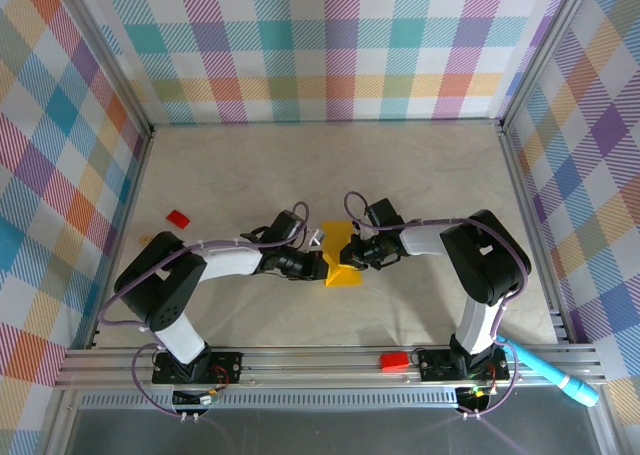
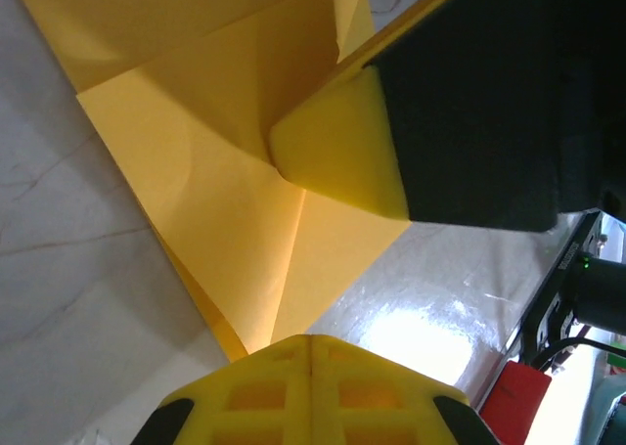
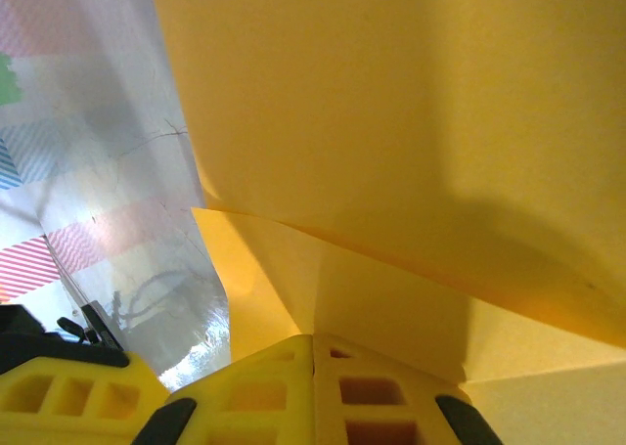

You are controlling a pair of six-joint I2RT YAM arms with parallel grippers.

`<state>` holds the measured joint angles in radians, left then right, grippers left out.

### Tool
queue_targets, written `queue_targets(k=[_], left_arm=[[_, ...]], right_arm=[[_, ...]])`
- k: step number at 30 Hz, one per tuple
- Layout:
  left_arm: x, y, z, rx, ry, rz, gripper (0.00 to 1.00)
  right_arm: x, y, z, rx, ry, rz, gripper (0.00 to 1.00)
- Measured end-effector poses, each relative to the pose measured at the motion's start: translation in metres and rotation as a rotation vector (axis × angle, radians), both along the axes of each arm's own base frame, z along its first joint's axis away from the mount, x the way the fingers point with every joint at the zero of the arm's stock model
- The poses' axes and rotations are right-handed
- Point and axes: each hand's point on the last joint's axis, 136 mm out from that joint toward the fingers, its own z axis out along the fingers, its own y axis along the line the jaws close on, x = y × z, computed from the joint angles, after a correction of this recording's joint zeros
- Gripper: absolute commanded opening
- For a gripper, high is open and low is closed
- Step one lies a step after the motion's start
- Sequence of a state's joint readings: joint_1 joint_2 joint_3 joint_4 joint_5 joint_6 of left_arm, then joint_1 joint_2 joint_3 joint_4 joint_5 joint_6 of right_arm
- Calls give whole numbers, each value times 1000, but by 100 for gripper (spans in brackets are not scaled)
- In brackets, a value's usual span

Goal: Fold a paper plane with a square sheet of paper (fold left side to right side)

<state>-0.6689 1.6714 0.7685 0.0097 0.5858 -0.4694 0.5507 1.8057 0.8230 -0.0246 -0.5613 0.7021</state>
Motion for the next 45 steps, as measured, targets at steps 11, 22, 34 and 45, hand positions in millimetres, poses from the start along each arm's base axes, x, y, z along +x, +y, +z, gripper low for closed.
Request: queue_targets(k=[11, 22, 34, 45], left_arm=[[8, -7, -15, 17, 27, 3, 0], [8, -3, -23, 54, 49, 14, 0], [8, -3, -23, 55, 52, 16, 0], [8, -3, -23, 61, 54, 18, 0]], right_arm=[[0, 0, 0, 3, 1, 1, 0], [-1, -3, 4, -8, -3, -18, 0], [-16, 4, 7, -10, 5, -1, 0], [-18, 9, 7, 5, 6, 12, 0]])
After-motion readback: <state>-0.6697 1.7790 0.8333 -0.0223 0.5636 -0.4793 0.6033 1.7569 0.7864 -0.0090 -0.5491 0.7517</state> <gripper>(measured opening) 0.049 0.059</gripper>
